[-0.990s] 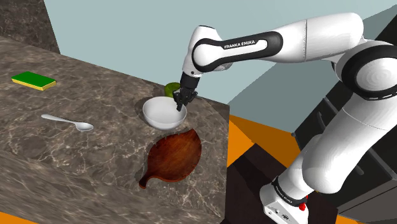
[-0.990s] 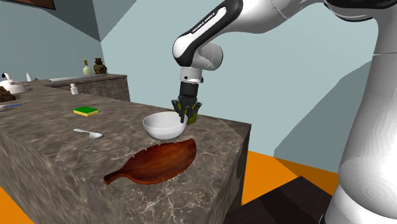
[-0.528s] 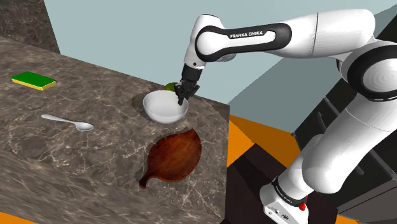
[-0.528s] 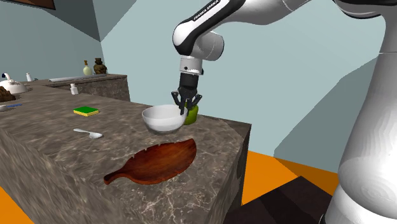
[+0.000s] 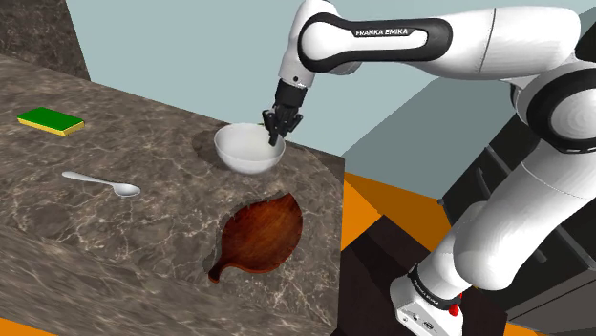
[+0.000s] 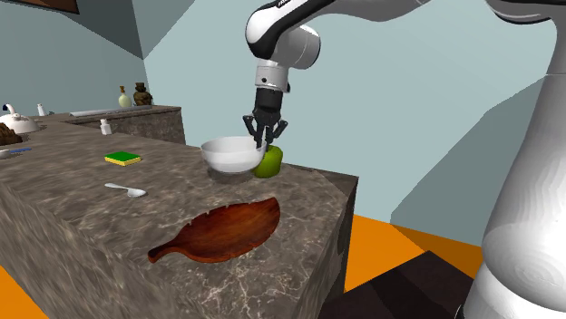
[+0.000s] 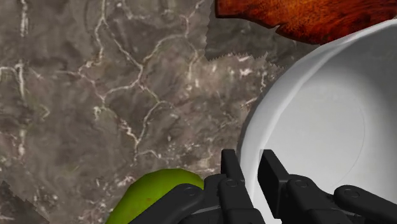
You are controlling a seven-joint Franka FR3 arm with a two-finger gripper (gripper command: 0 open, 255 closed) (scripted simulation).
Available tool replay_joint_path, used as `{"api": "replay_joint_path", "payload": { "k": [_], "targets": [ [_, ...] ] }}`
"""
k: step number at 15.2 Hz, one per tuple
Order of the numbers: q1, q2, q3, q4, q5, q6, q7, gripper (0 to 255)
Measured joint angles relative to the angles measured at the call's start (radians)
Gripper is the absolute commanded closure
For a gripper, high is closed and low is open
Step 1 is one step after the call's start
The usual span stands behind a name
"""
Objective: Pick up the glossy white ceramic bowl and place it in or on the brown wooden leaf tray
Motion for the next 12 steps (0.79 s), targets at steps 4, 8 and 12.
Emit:
{"api": "replay_joint_path", "payload": {
  "k": [4, 8, 12],
  "targets": [
    [0.003, -0.021, 0.003, 0.016, 0.001, -0.035, 0.013, 255],
    [0.025, -0.136, 0.025, -0.090, 0.022, -0.035, 0.051, 255],
    [0.055, -0.246, 0.057, -0.199, 0.049, -0.023, 0.099, 255]
  ]
}}
